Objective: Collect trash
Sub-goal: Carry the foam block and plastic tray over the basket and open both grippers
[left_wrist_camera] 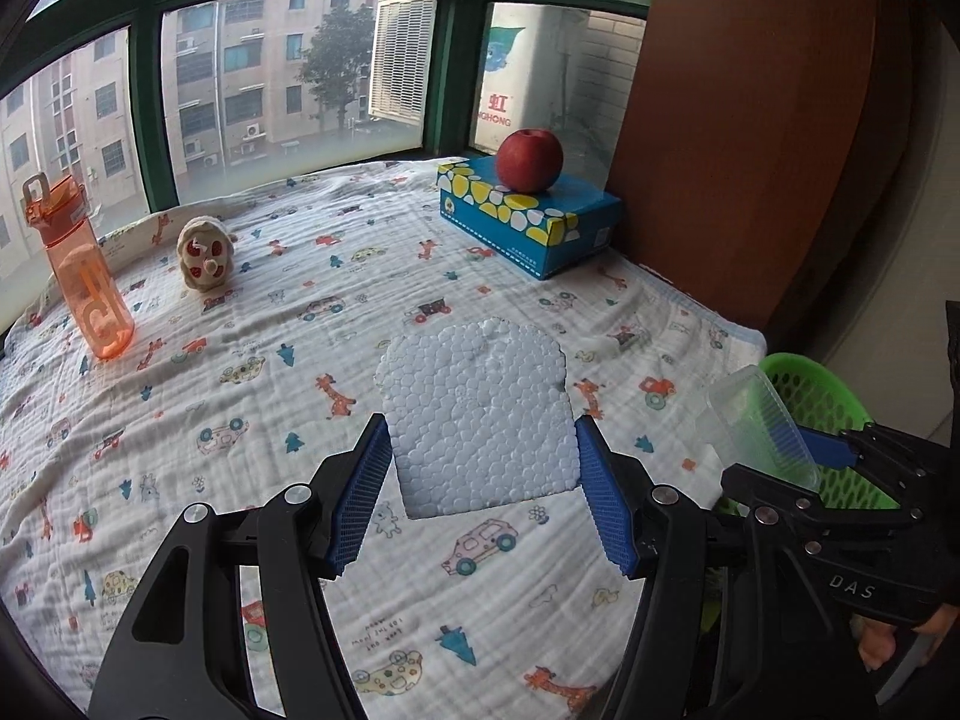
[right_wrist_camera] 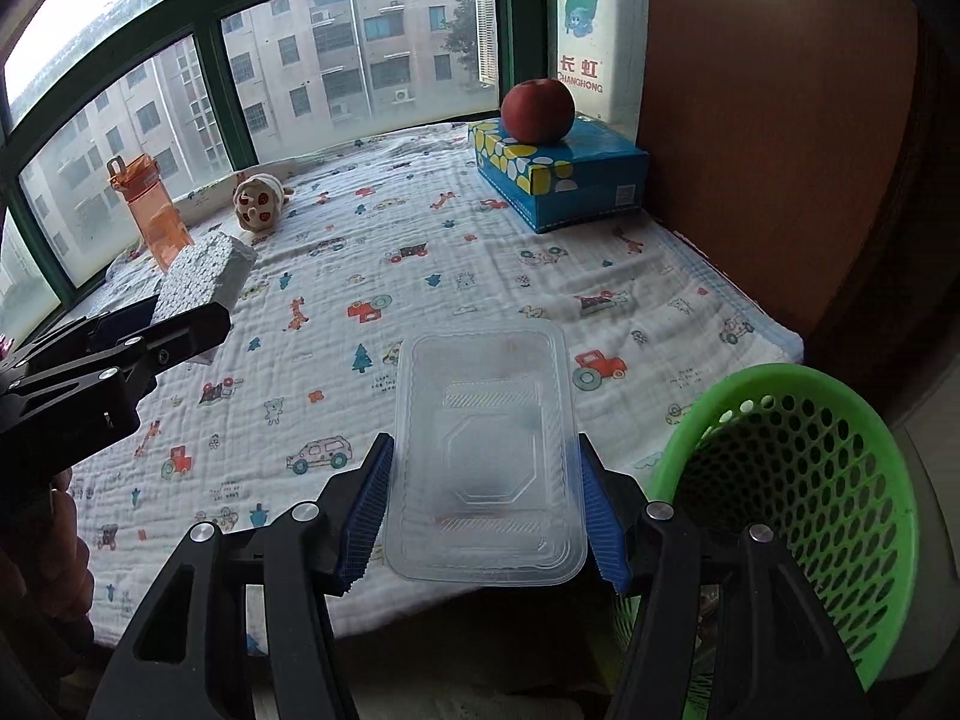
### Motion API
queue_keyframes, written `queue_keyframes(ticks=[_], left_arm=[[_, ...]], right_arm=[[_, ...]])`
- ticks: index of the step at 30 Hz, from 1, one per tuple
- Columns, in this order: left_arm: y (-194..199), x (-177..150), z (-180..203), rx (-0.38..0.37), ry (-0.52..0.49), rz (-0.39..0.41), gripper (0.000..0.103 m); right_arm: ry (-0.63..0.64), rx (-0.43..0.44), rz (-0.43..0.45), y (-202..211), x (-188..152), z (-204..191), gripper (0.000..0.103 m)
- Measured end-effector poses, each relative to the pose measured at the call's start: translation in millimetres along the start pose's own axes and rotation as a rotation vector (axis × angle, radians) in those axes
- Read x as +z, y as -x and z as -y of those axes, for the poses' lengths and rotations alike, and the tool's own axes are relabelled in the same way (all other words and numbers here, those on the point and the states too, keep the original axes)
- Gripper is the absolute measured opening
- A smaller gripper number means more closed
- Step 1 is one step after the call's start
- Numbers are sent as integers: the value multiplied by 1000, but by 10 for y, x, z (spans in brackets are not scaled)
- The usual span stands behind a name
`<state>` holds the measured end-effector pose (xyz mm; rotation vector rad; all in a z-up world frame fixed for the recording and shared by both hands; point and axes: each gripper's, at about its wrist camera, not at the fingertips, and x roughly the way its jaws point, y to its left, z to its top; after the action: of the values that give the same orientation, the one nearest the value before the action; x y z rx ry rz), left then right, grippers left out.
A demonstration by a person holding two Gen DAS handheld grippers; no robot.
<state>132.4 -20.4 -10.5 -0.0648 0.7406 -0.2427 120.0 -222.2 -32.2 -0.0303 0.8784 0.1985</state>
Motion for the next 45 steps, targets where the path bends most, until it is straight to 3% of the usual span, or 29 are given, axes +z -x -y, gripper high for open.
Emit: queue_keyframes(ticks=[15, 33, 36, 45], left_arm=[[56, 25, 741, -84, -91, 25, 61], [85, -9, 1179, -139, -157, 22, 61], [85, -13, 1260, -151, -171, 22, 61], [-13, -43, 1530, -199, -205, -5, 61]], right_arm=[[-115, -107, 25, 407, -337, 672, 56], [-232, -250, 19, 573, -620, 1394, 57], [-252, -263, 25, 607, -667, 1475, 65], [-273, -269, 51, 787, -755, 1573, 68]])
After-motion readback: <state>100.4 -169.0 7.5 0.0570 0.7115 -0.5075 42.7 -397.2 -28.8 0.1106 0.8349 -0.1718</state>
